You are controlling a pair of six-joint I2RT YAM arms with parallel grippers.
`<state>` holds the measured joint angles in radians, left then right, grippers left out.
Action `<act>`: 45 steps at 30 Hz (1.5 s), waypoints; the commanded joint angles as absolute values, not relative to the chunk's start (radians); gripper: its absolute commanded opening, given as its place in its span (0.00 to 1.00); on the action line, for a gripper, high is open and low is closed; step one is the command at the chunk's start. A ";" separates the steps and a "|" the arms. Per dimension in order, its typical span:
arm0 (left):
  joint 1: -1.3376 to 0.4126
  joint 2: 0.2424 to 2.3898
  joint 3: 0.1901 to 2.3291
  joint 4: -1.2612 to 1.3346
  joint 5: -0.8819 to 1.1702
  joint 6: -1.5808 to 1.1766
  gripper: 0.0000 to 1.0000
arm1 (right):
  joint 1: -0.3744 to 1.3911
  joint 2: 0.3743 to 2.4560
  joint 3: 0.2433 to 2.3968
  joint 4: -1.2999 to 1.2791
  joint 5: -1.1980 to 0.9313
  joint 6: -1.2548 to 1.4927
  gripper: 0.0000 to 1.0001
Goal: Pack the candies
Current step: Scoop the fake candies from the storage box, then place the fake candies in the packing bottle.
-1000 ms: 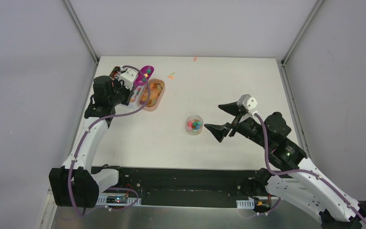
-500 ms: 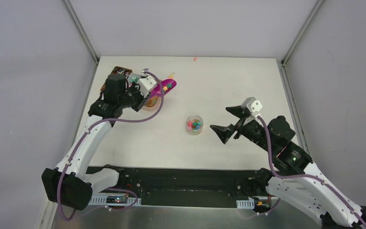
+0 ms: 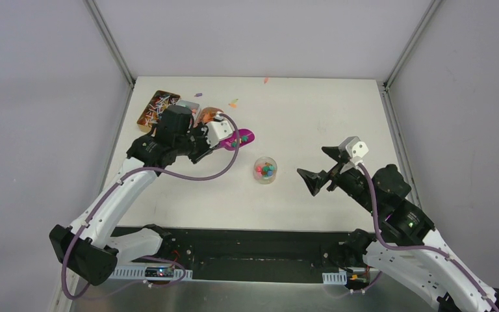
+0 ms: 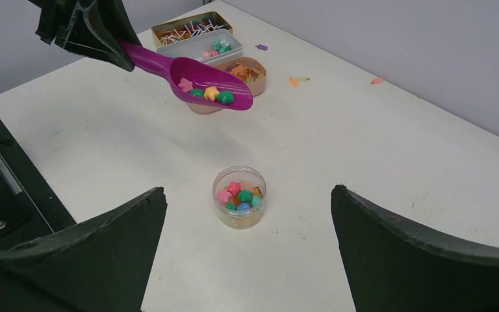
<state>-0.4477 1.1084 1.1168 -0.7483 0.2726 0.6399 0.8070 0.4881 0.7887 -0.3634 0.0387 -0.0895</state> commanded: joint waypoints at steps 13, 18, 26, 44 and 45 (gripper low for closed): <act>-0.664 1.203 1.315 -0.902 0.126 0.642 0.00 | 0.810 0.476 0.809 -0.364 0.095 -0.116 1.00; -0.718 1.244 1.340 -0.955 0.104 0.625 0.00 | 0.810 0.477 0.815 -0.367 0.092 -0.115 1.00; -0.786 1.296 1.391 -1.015 0.045 0.603 0.00 | 0.811 0.471 0.823 -0.373 0.089 -0.109 1.00; -0.857 1.431 1.480 -1.130 -0.082 0.570 0.00 | 0.810 0.467 0.828 -0.387 0.095 -0.109 1.00; -0.860 1.436 1.486 -1.134 -0.092 0.568 0.00 | 0.810 0.466 0.827 -0.388 0.096 -0.109 1.00</act>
